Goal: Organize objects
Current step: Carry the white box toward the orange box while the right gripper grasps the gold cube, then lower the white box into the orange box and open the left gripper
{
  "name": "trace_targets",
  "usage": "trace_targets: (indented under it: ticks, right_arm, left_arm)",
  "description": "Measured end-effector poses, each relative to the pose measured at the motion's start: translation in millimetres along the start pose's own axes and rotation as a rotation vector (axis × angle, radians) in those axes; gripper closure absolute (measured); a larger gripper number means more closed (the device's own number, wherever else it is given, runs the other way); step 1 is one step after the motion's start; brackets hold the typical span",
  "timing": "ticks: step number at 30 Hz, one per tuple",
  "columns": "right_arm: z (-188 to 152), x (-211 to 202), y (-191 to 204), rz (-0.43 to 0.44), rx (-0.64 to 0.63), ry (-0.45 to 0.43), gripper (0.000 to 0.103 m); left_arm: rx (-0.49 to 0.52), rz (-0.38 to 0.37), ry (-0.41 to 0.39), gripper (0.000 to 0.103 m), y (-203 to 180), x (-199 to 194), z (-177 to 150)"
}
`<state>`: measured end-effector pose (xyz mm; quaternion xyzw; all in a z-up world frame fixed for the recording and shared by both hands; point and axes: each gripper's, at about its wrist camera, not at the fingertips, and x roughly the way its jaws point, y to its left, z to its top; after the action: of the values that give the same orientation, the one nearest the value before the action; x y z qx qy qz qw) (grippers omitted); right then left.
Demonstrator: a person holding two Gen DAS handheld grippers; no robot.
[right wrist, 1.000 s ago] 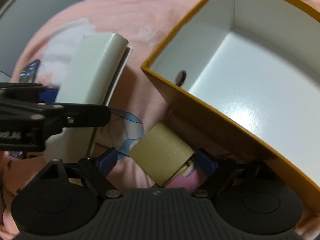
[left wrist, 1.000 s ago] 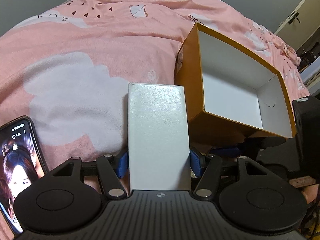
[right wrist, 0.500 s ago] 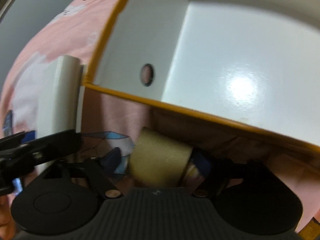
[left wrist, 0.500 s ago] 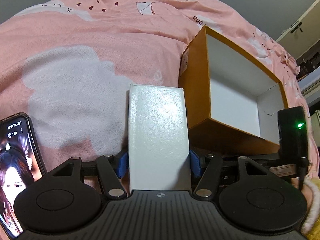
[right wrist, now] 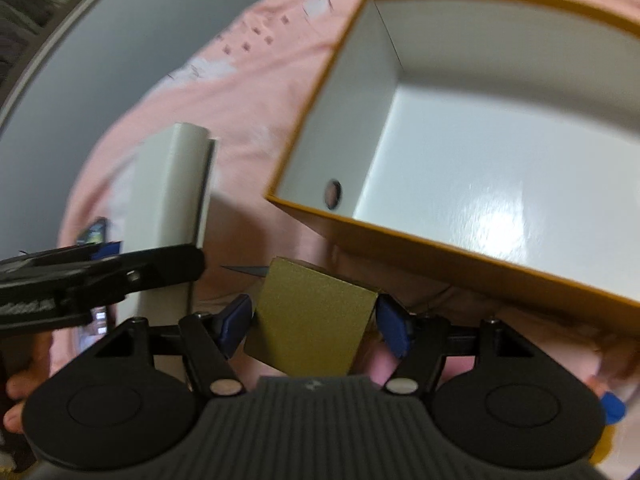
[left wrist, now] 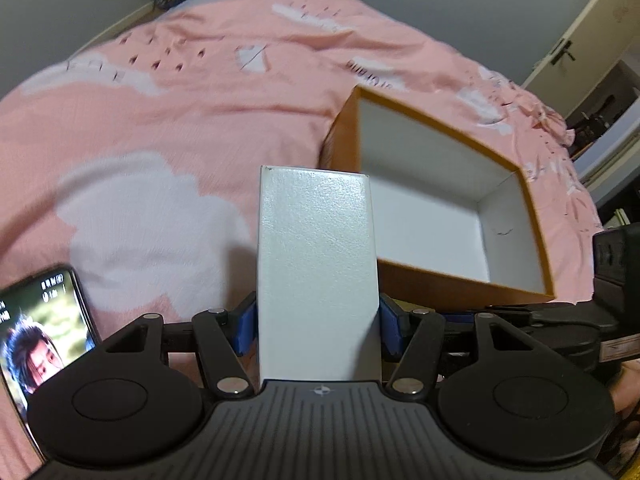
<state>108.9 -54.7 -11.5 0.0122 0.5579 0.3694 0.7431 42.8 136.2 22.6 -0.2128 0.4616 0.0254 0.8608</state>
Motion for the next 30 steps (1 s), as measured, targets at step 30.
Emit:
trace_targets:
  ticks: [30]
  right_arm:
    - [60, -59, -118, -0.139, 0.167, -0.281, 0.034]
  left_arm:
    - [0.291, 0.111, 0.087, 0.035, -123, 147, 66]
